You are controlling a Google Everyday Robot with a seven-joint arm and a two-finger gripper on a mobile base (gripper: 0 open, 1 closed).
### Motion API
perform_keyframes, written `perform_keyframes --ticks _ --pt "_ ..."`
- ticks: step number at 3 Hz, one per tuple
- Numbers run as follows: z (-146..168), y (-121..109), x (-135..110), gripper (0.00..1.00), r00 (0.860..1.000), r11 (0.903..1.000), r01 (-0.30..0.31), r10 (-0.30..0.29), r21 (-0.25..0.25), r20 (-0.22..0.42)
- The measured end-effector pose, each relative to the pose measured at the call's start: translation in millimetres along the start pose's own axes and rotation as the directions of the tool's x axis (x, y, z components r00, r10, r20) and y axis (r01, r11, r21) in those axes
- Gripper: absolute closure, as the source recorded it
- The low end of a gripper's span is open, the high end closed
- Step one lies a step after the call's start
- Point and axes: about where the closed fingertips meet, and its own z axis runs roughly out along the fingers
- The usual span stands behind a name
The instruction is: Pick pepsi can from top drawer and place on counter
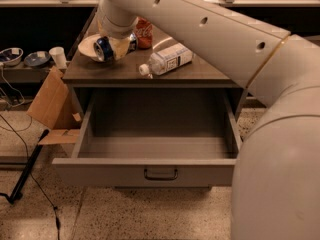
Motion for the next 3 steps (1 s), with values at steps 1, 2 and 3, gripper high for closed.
perform_keyframes --ticks 1,2,3 --pt "7.2 -1.2 7.8 1.00 0.999 0.9992 0.018 -0.019 -0.035 -0.037" --pt "14.0 -1.7 13.0 1.00 0.997 0.9969 0.029 -0.034 -0.073 -0.066" --pt "18.9 -1.3 14.2 0.81 0.996 0.9940 0.039 -0.047 -0.102 -0.080"
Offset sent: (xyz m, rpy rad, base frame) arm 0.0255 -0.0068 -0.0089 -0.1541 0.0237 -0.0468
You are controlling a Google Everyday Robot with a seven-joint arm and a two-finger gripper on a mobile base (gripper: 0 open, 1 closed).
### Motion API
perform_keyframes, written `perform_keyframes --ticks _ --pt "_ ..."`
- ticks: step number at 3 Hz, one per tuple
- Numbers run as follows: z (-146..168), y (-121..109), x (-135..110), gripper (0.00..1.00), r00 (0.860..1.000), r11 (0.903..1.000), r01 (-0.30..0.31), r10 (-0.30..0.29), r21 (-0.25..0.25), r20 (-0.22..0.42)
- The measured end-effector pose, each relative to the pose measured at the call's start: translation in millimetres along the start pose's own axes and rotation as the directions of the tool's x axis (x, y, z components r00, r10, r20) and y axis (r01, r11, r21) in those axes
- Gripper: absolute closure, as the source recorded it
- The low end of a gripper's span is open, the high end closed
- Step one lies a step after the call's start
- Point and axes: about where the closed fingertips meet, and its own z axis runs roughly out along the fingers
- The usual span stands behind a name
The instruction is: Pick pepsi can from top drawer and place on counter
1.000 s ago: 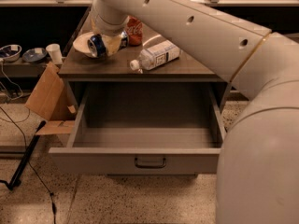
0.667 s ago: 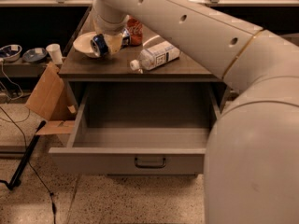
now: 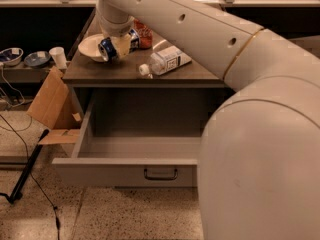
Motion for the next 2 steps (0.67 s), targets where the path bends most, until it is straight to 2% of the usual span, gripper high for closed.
perform_keyframes --ticks 2 --pt "8.0 6.4 -0.4 0.69 1.000 0.9988 0.023 -0.023 -0.042 -0.010"
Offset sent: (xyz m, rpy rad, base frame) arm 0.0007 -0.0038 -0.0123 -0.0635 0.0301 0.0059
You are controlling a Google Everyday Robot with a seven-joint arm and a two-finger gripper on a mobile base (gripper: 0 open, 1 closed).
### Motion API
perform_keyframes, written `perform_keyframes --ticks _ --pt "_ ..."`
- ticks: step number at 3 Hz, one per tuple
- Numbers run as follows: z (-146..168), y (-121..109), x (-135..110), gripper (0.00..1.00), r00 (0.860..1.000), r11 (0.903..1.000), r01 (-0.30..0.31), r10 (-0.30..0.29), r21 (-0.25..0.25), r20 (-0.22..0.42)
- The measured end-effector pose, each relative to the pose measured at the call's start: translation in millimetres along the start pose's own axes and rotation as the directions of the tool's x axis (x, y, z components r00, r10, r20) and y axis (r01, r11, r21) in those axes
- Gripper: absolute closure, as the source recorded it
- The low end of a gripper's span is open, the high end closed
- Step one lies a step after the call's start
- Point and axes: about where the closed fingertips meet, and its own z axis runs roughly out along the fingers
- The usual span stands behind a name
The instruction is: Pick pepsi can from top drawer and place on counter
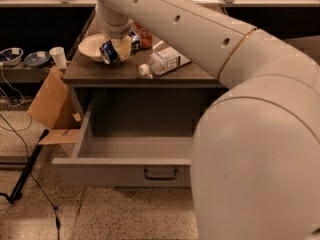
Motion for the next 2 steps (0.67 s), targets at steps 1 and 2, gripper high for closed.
perform_keyframes --ticks 1,2 --pt "5.7 4.2 0.1 0.52 1.000 0.9997 0.005 -0.005 -0.025 0.005" --pt "10.4 7.4 0.5 0.36 1.000 0.9989 0.002 -0.002 -0.047 0.012"
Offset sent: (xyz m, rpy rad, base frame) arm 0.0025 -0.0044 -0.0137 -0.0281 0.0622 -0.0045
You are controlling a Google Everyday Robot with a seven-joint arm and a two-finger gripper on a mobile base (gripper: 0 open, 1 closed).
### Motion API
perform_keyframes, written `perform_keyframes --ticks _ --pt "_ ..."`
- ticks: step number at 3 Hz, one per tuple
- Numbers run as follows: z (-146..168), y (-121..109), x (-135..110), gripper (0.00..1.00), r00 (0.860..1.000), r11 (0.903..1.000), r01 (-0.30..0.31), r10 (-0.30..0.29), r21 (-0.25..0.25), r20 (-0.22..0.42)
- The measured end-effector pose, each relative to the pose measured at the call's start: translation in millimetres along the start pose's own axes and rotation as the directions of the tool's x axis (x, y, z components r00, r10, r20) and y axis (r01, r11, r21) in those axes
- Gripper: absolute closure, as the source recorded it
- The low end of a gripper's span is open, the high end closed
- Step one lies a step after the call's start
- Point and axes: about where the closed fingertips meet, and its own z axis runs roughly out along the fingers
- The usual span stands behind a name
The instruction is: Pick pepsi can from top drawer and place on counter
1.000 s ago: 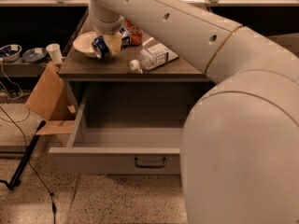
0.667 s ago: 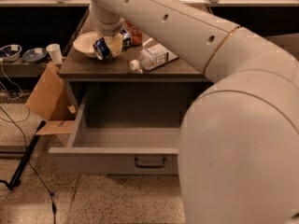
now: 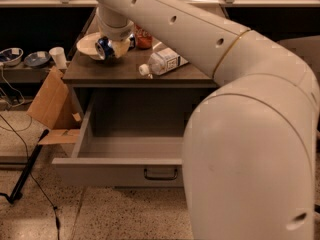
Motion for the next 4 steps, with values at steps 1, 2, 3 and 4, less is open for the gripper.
perform_keyframes --ticks 1,2,3,4 --pt "3.6 2.5 1.4 0.33 1.000 0.9998 -0.012 0.012 -0.018 0.005" --pt "4.1 3.3 2.0 0.33 1.000 0.9996 -0.016 0.016 -0.022 0.005" --pt "3.8 3.7 3.2 0.27 1.000 0.9995 -0.022 0.022 -0.023 0.005" --pt "3.8 3.7 3.2 0.04 1.000 0.9995 -0.022 0.022 -0.023 0.005"
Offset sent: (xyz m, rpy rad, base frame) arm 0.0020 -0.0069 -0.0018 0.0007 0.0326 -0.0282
